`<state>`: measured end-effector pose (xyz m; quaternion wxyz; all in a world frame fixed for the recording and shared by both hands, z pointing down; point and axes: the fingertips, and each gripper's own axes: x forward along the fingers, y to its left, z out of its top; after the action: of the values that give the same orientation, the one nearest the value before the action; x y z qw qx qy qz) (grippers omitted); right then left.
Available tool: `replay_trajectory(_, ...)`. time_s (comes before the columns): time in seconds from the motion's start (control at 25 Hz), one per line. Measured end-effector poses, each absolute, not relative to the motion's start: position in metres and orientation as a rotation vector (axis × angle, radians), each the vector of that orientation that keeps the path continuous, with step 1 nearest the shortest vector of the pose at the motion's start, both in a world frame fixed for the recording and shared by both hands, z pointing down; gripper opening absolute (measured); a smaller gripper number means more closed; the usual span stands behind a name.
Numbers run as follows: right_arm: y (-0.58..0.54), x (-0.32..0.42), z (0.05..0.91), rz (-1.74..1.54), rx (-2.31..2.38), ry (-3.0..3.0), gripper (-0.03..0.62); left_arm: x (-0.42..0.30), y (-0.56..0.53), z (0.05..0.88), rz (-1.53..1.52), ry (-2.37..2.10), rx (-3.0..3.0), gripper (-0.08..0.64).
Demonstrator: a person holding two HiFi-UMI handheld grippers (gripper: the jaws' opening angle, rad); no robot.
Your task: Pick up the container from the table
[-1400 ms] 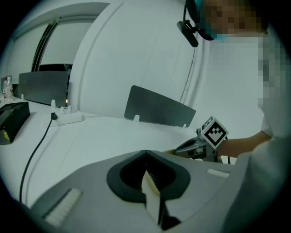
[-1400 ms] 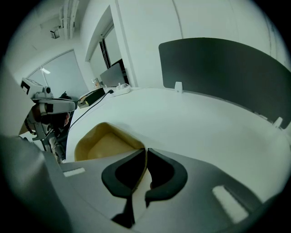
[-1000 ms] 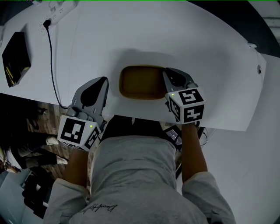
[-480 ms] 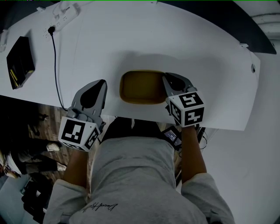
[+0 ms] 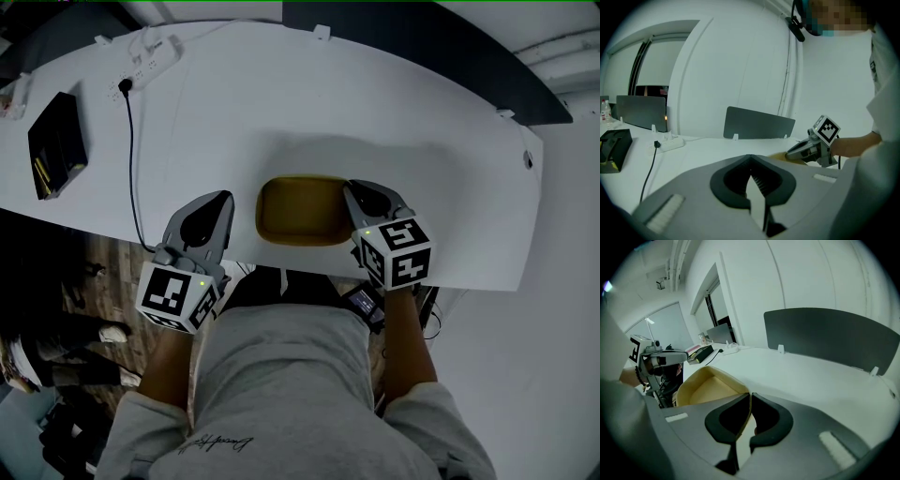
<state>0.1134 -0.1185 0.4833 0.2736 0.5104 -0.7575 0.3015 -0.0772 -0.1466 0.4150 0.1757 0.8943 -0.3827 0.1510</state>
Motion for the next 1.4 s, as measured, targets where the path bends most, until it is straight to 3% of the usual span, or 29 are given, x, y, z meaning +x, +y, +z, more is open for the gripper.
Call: replay_trajectory(1.4, -0.108, 0.102, 0.413, 0.721, 1.351, -2.127, 0.031, -0.082, -0.134, 0.370, 0.377, -1.135, 2.597, 0.000)
